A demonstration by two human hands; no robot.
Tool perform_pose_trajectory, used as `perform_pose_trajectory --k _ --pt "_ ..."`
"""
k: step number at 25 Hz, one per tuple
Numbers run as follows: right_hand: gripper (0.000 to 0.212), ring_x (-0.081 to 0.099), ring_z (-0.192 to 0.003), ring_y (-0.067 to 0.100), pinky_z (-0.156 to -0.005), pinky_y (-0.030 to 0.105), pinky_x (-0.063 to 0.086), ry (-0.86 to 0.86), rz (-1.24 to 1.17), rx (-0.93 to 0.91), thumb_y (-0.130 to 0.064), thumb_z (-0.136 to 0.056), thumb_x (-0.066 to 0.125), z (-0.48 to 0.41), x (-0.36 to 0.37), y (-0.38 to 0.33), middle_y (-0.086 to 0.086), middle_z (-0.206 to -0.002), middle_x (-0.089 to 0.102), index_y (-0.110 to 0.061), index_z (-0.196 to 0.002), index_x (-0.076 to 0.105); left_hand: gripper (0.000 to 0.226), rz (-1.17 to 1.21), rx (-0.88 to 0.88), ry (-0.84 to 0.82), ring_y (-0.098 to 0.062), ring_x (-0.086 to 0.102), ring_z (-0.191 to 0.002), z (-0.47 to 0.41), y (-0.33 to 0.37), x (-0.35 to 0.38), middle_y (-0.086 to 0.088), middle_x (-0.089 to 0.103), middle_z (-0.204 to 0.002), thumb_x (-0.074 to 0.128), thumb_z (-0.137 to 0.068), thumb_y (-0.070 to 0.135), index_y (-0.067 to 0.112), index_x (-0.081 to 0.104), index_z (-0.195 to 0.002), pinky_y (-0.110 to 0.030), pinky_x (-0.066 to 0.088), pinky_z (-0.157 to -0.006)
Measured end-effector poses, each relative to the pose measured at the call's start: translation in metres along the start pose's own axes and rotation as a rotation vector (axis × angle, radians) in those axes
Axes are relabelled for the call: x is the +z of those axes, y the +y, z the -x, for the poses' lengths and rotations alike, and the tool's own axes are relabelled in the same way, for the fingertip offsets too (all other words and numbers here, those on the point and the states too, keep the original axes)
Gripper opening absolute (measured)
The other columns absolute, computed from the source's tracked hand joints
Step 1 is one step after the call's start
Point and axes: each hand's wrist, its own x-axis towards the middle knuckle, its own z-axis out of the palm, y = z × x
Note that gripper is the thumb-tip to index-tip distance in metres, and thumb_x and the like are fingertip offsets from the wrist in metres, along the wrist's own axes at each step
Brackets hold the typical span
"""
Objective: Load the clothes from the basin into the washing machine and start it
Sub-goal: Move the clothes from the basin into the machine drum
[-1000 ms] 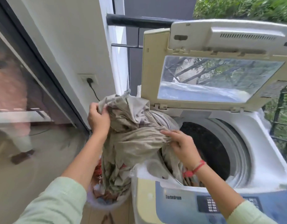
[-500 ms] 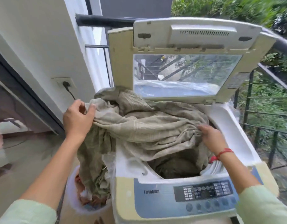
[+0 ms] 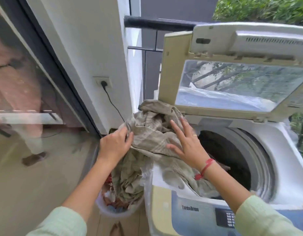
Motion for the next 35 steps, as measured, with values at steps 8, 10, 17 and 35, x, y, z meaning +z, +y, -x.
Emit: perform_pose_trajectory --k 8,10,17,35 --pt "0.075 -0.001 -0.142 0.046 -0.111 0.063 0.020 -0.089 0.119 0.047 -0.053 -0.087 0.046 -0.046 0.046 -0.033 0.002 -0.156 -0.019 -0.046 -0.146 0.001 0.042 -0.114 0.065 0.008 -0.029 0.064 -0.091 0.003 -0.024 0.028 -0.010 0.063 -0.106 0.045 -0.084 0.040 0.010 0.054 -0.113 -0.042 0.053 -0.073" --pt "0.056 0.026 -0.137 0.044 -0.107 0.050 0.035 -0.058 0.030 0.051 -0.030 -0.089 0.041 -0.047 0.054 -0.030 0.011 -0.157 0.014 -0.037 -0.144 0.031 0.077 -0.069 0.040 -0.146 -0.035 0.042 -0.130 -0.001 -0.029 0.032 -0.013 0.039 -0.144 0.058 -0.078 0.036 0.018 0.024 -0.145 -0.052 0.039 -0.100" --pt "0.049 0.059 -0.104 0.017 -0.094 0.023 0.044 0.309 -0.198 0.051 -0.006 -0.071 0.048 0.029 -0.065 0.032 0.003 -0.115 0.062 -0.023 -0.113 0.069 0.108 0.299 0.264 -0.308 -0.016 -0.004 -0.145 -0.044 0.023 0.022 0.004 0.001 -0.158 0.066 -0.069 0.062 0.038 -0.003 -0.148 -0.048 -0.001 -0.117" --pt "0.097 -0.010 -0.142 0.034 -0.110 0.061 0.006 -0.294 0.010 0.034 -0.066 -0.075 0.059 -0.022 0.024 -0.032 -0.003 -0.157 -0.018 -0.047 -0.145 -0.004 0.103 0.175 -0.008 -0.643 -0.022 -0.003 -0.146 0.031 -0.027 0.074 -0.001 0.000 -0.159 0.054 -0.071 0.050 0.032 -0.012 -0.147 -0.053 0.009 -0.116"
